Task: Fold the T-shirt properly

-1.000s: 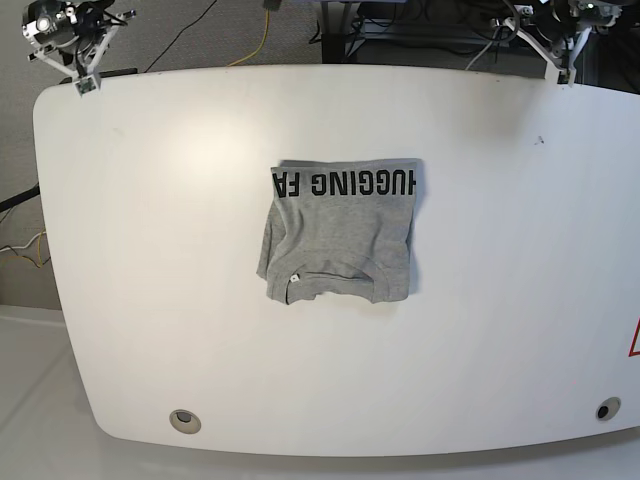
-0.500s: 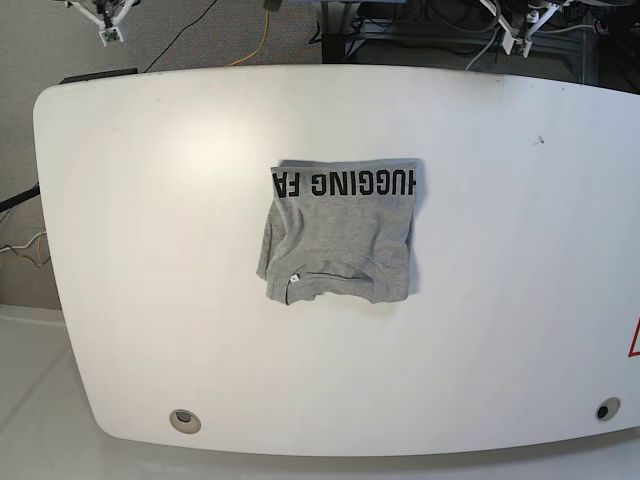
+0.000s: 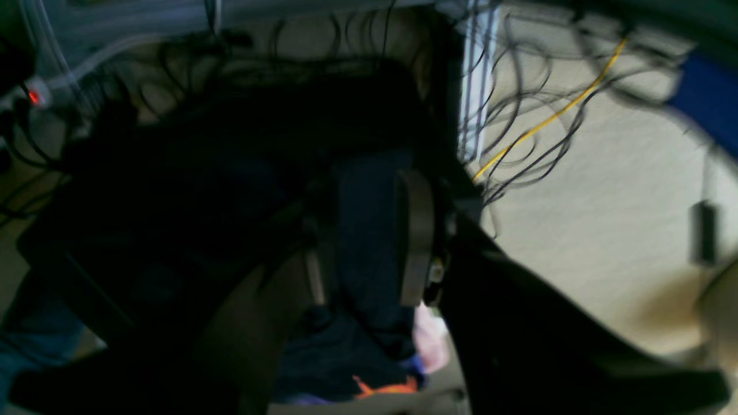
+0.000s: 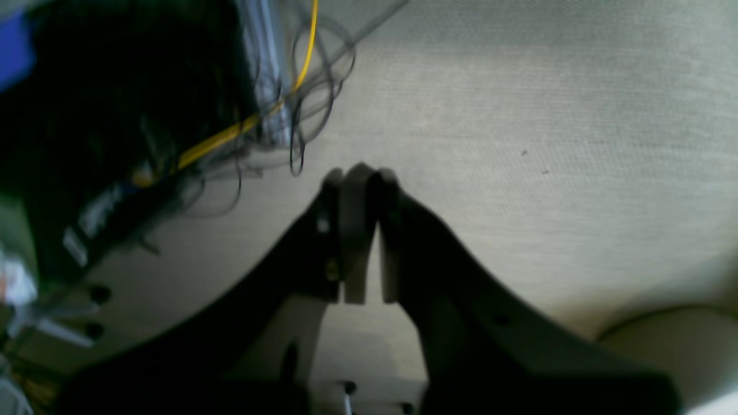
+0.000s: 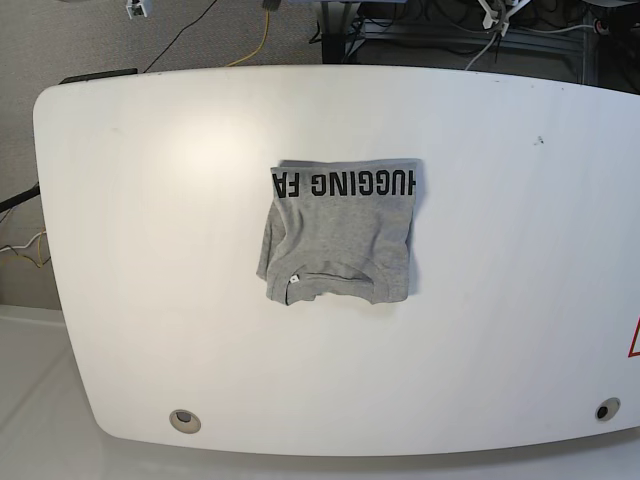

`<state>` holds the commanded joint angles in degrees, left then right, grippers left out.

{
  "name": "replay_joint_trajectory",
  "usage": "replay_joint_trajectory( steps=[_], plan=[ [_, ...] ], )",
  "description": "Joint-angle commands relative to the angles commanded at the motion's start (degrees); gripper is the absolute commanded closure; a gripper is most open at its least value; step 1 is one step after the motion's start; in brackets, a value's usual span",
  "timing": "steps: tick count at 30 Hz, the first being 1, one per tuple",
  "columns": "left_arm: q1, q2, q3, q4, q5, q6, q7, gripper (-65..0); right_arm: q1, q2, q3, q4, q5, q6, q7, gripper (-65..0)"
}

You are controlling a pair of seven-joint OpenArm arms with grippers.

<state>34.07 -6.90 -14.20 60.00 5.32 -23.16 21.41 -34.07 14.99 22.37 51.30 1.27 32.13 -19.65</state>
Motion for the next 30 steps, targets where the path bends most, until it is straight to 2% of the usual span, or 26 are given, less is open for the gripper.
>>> replay_joint_trajectory(
  steps=[6,11,18,21,23,27,30],
  plan=[
    [-6.9,0.0,0.2,-16.7,3.3,0.4,-9.8,-15.8,7.0,-2.3,0.2,-15.4,-6.7,0.00,9.0,-3.5],
    [-12.5,0.0,-0.2,-28.6,6.6,0.5,-15.9,-15.8,12.9,-2.7,0.2,-28.3,-9.5,0.00,16.4,-3.5],
    [-18.9,0.0,0.8,-40.4,7.3,6.2,-23.0,-15.8,21.5,-2.4,0.2,-44.7,-12.7,-0.53,25.9,-3.8],
    [-21.6,0.0,2.3,-44.9,7.3,7.4,-25.8,-16.0,24.7,-2.4,0.2,-49.8,-14.0,-0.70,28.4,-3.9],
    [-23.7,0.0,3.3,-47.4,7.3,8.4,-27.1,-16.0,26.1,-2.5,0.2,-50.9,-14.6,-1.67,28.6,-3.9],
    [-27.3,1.0,6.1,-53.5,7.2,11.5,-29.6,-16.0,27.3,-2.8,0.0,-50.9,-15.7,-5.89,28.6,-4.0],
    [-29.2,1.8,7.6,-55.8,7.2,13.7,-31.2,-16.1,28.7,-3.5,0.0,-50.9,-17.5,-8.09,28.6,-5.4]
  ],
)
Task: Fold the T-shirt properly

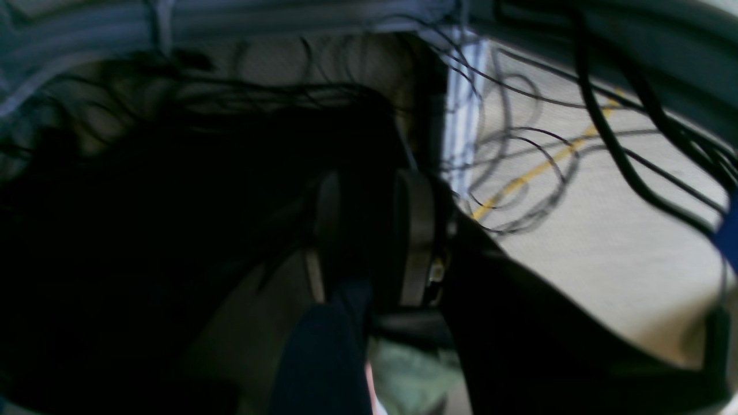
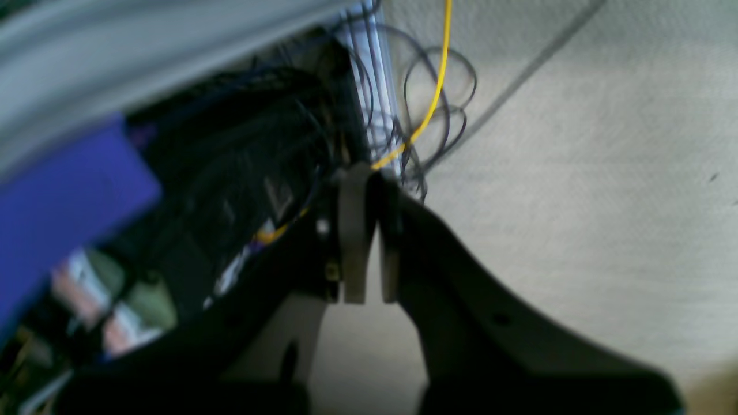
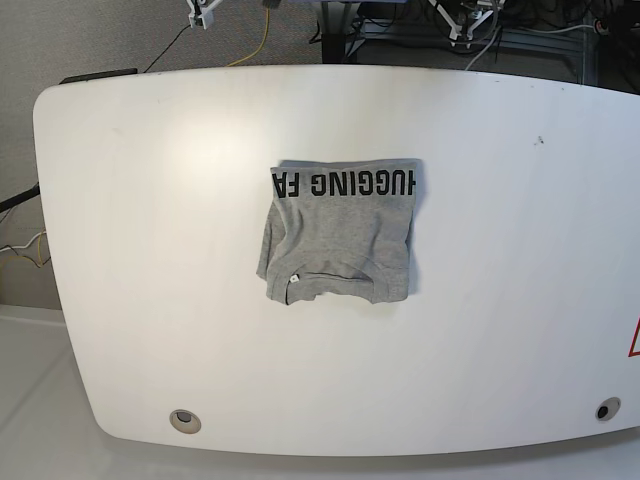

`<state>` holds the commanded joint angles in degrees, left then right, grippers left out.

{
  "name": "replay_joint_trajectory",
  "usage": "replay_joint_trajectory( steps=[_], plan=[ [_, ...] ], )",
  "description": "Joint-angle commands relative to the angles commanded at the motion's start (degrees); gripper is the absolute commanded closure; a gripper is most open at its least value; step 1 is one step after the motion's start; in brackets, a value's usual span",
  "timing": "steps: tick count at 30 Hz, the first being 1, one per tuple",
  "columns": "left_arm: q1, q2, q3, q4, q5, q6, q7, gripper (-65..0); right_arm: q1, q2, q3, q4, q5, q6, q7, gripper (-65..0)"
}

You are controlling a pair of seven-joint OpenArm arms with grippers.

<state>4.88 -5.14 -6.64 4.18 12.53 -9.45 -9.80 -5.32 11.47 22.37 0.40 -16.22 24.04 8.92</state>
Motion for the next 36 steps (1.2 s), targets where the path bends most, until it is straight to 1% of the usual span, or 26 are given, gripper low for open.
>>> replay_joint_trajectory(
  steps=[1,2,4,5,7,9,12,15,17,20,22,23,25,27,32,36],
  plan=[
    [-0.7,0.1,0.5,-0.8,0.0,0.8,-0.5,-16.1,0.5,-0.4,0.0,0.0,-0.8,-0.70,0.0,-6.8],
    [-1.1,0.4,1.0,-1.1,0.0,1.2,-0.9,-16.1,0.8,-0.5,0.0,0.0,-1.3,-1.05,0.0,-8.2],
    [-2.3,1.5,1.5,-2.0,0.0,2.5,-1.6,-16.1,1.4,-1.2,0.0,0.0,-2.5,-2.02,0.0,-12.1],
    [-2.7,1.8,1.8,-2.2,0.0,2.8,-1.6,-16.1,1.7,-1.3,0.0,0.0,-2.9,-2.37,0.0,-13.4],
    [-3.8,2.4,1.8,-2.7,0.0,3.9,-1.6,-16.1,2.3,-1.5,0.0,0.0,-3.7,-3.60,-0.1,-16.6],
    [-4.5,2.6,1.8,-3.3,0.1,4.7,-1.5,-16.2,2.5,-2.3,0.0,-0.1,-4.0,-4.40,-0.2,-18.0],
    [-5.4,2.8,1.9,-4.0,0.1,5.0,-1.5,-16.2,2.5,-2.8,0.0,-0.1,-4.3,-5.01,-0.2,-17.9],
    [-6.1,3.8,1.9,-4.2,0.1,5.0,-1.4,-16.2,2.5,-2.9,0.0,-0.1,-4.3,-5.01,-0.2,-17.9],
    [-6.4,3.9,1.9,-4.2,0.1,5.1,-1.0,-16.2,2.5,-3.0,0.0,-0.1,-4.3,-5.01,-0.2,-17.9],
    [-6.4,3.9,1.9,-4.2,0.1,6.9,-0.1,-16.2,2.5,-3.5,-0.1,-0.1,-4.3,-4.92,-0.4,-17.9],
    [-6.5,3.9,1.9,-4.2,0.1,8.2,0.2,-16.2,2.5,-3.6,-0.2,-0.1,-4.4,-4.92,-1.8,-17.9],
    [-6.5,3.9,1.9,-4.2,0.1,8.4,0.3,-16.2,2.5,-3.6,-0.2,-0.1,-4.4,-4.92,-2.3,-17.8],
    [-6.5,3.9,1.9,-4.1,0.1,8.5,0.4,-16.2,2.6,-3.7,-0.2,0.0,-4.4,-4.84,-3.6,-17.4],
    [-6.6,4.0,1.9,-4.1,0.1,8.5,0.4,-16.2,3.3,-3.7,-0.2,0.0,-4.4,-4.75,-4.2,-15.4],
    [-6.8,4.0,1.9,-4.1,0.1,8.5,0.4,-16.2,3.5,-3.7,-0.2,0.0,-4.4,-4.66,-4.5,-11.3],
    [-6.8,4.0,1.9,-4.2,0.1,8.6,0.4,-16.2,3.6,-3.8,-0.2,0.0,-4.4,-4.66,-4.5,-10.7]
  ],
)
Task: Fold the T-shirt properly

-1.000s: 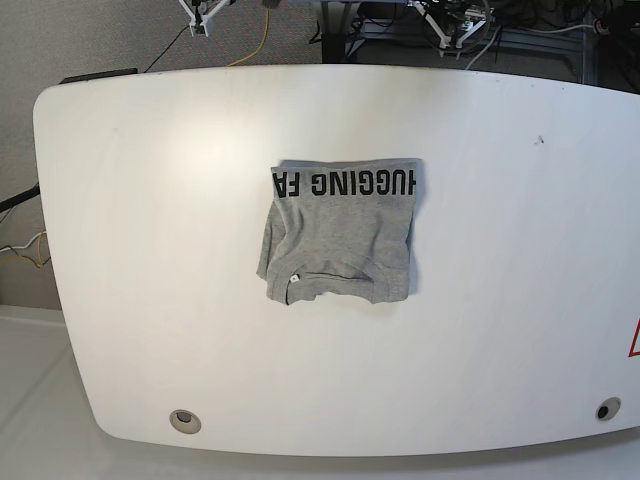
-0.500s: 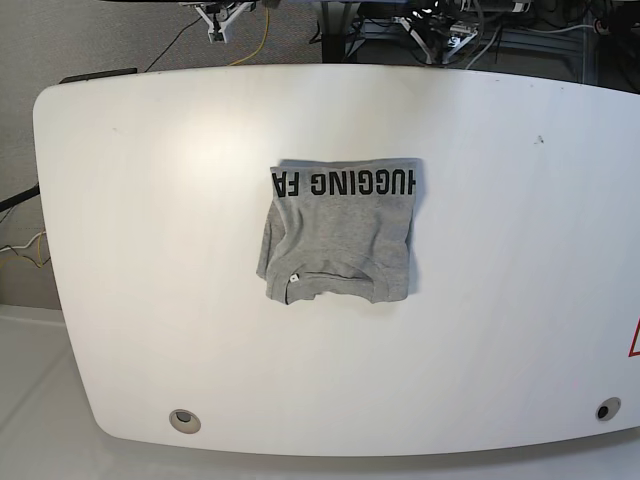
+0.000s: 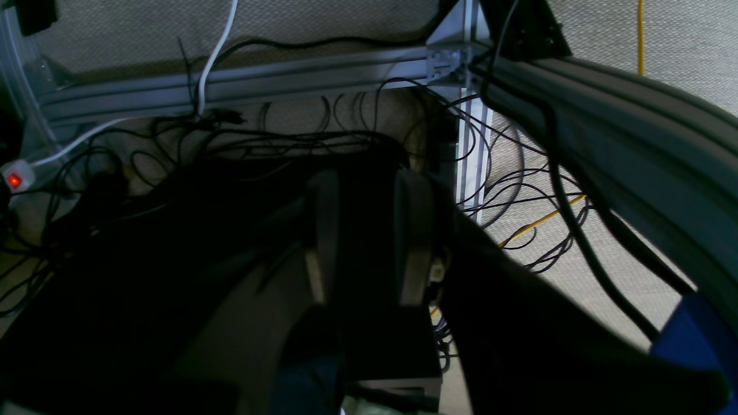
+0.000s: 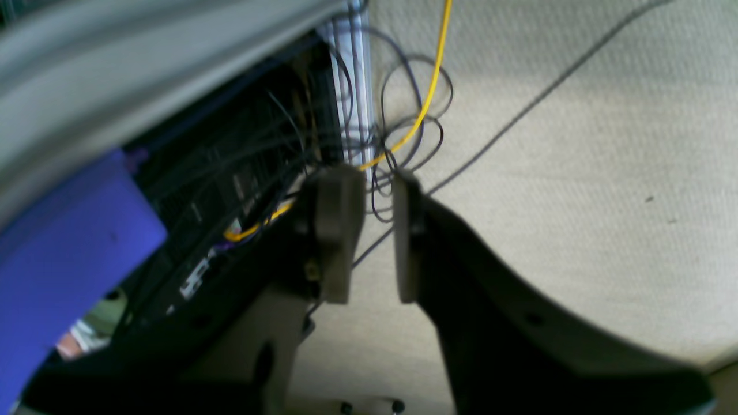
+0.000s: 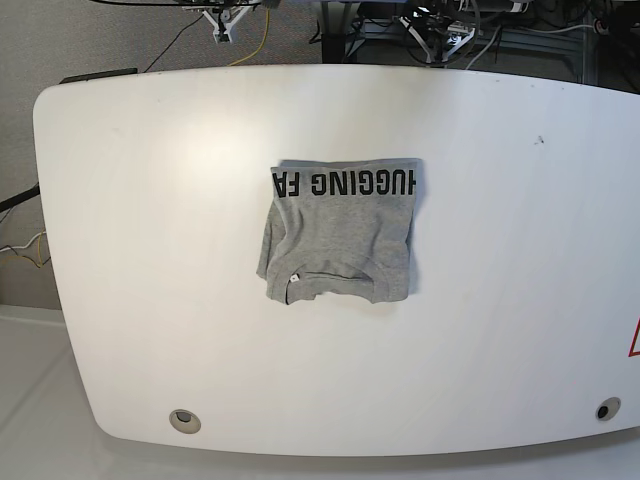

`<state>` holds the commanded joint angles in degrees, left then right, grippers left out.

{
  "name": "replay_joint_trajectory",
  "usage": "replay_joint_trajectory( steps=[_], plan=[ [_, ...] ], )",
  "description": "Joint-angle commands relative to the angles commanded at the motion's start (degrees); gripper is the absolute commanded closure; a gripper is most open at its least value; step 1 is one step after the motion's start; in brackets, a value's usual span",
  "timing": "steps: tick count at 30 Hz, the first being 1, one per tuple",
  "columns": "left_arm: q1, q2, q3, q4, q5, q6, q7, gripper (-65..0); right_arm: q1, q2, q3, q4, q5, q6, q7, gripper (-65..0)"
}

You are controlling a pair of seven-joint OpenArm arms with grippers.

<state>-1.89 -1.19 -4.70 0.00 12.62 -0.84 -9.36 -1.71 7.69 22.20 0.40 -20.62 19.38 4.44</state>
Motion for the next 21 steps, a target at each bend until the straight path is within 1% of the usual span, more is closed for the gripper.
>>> replay_joint_trajectory(
  steps=[4,6,7,11,21],
  plan=[
    [0.0,0.0,0.0,0.0,0.0,0.0,0.0,-16.2,0.0,0.0,0.0,-0.1,0.0,-0.09,-0.5,-10.5],
    [0.0,0.0,0.0,0.0,0.0,0.0,0.0,-16.2,0.0,0.0,0.0,-0.1,0.0,0.09,-1.3,-9.3],
    [0.0,0.0,0.0,0.0,0.0,0.0,0.0,-16.2,0.0,0.0,0.0,-0.1,0.0,0.09,-1.4,-8.3],
    [0.0,0.0,0.0,0.0,0.0,0.0,0.0,-16.2,0.0,0.0,0.0,-0.1,0.0,0.18,-1.5,-0.5],
    [0.0,0.1,0.0,0.0,0.0,0.0,0.1,-16.2,0.0,0.0,0.0,-0.1,0.0,0.18,-1.5,0.0]
  ],
)
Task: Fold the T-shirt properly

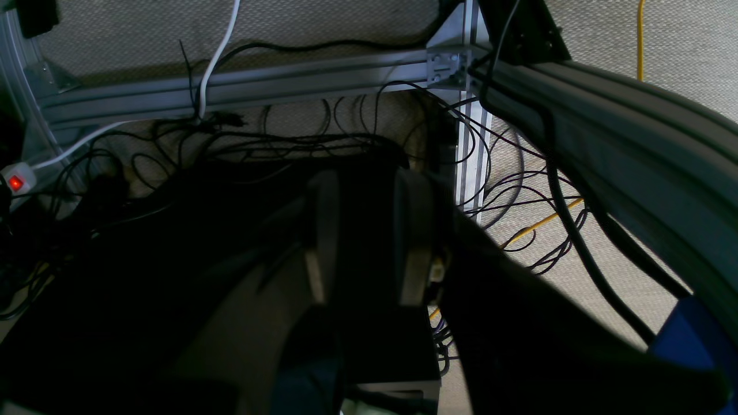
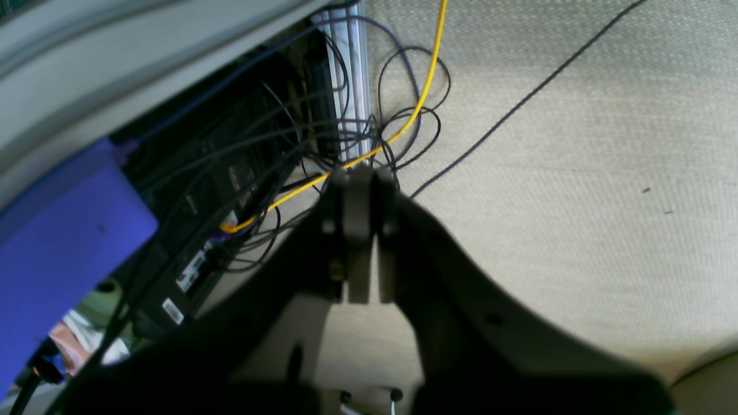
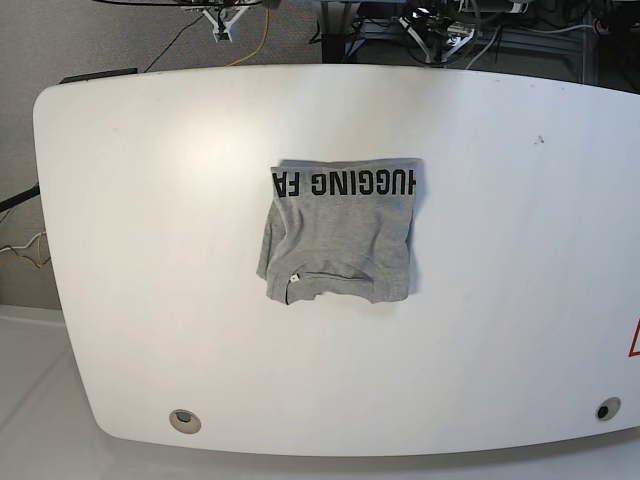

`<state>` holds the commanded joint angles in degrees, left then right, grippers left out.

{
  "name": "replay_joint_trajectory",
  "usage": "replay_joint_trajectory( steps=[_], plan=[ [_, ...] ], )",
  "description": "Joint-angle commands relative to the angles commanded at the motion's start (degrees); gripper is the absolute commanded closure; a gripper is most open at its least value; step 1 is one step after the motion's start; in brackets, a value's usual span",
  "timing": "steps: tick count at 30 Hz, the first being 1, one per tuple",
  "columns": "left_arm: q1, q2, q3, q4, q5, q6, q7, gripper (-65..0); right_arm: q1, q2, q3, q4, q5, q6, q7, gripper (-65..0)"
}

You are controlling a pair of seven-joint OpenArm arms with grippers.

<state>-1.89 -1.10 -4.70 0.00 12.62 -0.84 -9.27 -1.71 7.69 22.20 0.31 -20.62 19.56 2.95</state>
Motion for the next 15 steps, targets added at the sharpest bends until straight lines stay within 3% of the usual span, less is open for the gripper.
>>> replay_joint_trajectory(
  steps=[15],
  plan=[
    [0.0,1.1,0.0,0.3,0.0,0.0,2.2,-16.1,0.0,0.0,0.0,0.0,0.1,0.00,0.0,0.0]
  ],
)
